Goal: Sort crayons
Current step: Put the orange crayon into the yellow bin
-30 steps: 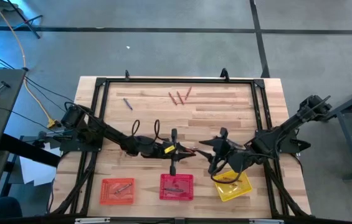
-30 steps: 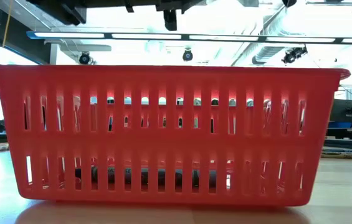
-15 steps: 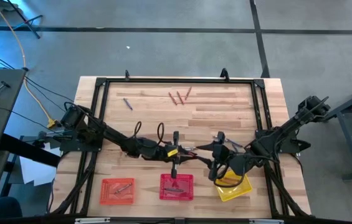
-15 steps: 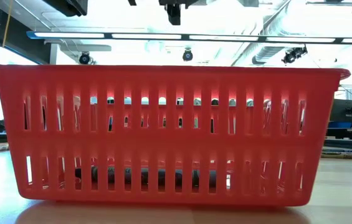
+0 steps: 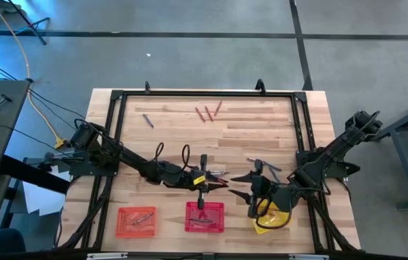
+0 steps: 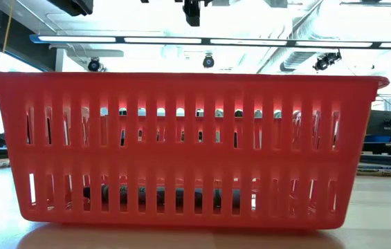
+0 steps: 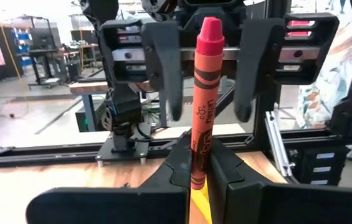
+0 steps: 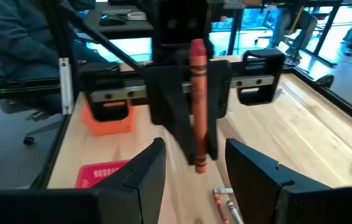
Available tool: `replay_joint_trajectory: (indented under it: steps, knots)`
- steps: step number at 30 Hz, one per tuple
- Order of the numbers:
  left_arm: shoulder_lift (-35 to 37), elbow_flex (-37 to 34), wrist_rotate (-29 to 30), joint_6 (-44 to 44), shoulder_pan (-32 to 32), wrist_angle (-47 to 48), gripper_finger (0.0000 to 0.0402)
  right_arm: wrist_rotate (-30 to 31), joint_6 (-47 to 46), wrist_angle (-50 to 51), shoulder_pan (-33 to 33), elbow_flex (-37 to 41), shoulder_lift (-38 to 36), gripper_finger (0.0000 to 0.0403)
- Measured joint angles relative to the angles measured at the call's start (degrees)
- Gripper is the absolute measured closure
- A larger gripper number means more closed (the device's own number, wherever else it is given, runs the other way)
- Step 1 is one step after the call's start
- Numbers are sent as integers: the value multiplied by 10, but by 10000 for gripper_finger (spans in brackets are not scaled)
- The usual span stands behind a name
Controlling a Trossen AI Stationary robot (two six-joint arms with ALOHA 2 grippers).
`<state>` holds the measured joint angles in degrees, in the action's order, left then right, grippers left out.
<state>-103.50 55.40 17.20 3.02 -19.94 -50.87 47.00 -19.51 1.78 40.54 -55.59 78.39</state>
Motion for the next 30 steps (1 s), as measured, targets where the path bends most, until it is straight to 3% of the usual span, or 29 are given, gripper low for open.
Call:
replay_joint_trajectory:
  steps: [5,13,19,25,30]
  knots:
    - [-31,20,-18,-14,4,6,401,12,5,5,26,-13,0,242]
    - [-132,127,-104,-15,27,30,401,103,111,4,99,-87,0,242]
    - [-216,247,-200,-24,51,96,401,160,154,5,122,-116,0,242]
    - [-323,393,-295,-66,66,177,401,163,170,7,124,-122,0,242]
    - [-385,474,-322,-90,68,213,401,164,170,16,125,-122,0,242]
